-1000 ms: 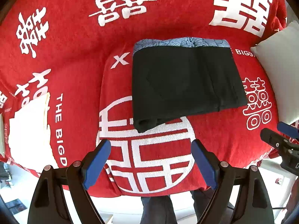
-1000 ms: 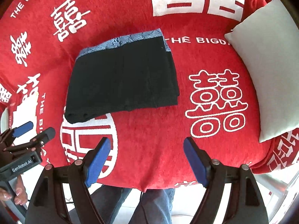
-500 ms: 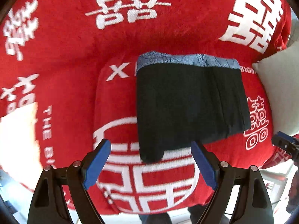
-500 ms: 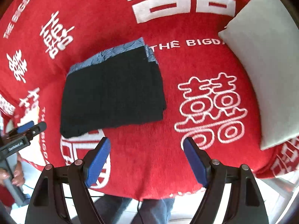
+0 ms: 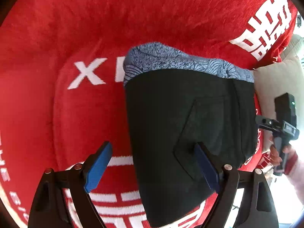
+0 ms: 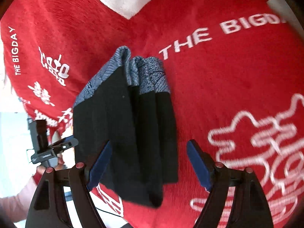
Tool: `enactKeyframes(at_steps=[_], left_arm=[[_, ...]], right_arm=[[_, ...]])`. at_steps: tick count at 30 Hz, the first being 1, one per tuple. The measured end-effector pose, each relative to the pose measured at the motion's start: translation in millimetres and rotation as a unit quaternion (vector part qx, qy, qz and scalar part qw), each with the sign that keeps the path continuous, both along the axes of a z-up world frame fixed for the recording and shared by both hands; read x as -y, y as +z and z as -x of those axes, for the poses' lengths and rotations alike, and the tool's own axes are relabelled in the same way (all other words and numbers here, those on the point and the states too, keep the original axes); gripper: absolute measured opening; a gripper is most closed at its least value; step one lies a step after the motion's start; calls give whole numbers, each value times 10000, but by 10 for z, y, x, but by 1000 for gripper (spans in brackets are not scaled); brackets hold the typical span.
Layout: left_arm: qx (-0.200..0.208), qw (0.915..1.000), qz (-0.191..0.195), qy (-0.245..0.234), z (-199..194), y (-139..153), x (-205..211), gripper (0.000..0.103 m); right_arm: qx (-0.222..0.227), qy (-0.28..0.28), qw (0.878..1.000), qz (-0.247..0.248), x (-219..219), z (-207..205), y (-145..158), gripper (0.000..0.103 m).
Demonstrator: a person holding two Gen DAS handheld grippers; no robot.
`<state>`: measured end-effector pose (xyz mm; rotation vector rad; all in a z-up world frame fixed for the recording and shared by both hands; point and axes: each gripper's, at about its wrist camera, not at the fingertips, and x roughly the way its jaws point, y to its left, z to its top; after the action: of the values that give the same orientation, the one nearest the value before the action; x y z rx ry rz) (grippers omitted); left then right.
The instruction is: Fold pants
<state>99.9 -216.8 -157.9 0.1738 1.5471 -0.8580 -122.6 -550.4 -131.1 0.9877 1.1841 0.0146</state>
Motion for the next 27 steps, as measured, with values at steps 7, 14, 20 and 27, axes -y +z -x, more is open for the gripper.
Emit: enactKeyframes(at_steps=[7,14,20,27], left_arm=[[-340,9988,360,31,-33,-155,134,88],[-141,9980,600,109,89,-103,217,70],[-163,9966,731,350,125,129,132,53],[-128,9962,782,368,462,569,-34,53]], right_arm=[[316,176,9978,-551,28,-162,-167,84],[78,-293,9956,-882,67,-156,-193,58],[366,-415,9919,-1145,31,-48,37,35],[423,-283,9875,-1490,-78,178,321,34]])
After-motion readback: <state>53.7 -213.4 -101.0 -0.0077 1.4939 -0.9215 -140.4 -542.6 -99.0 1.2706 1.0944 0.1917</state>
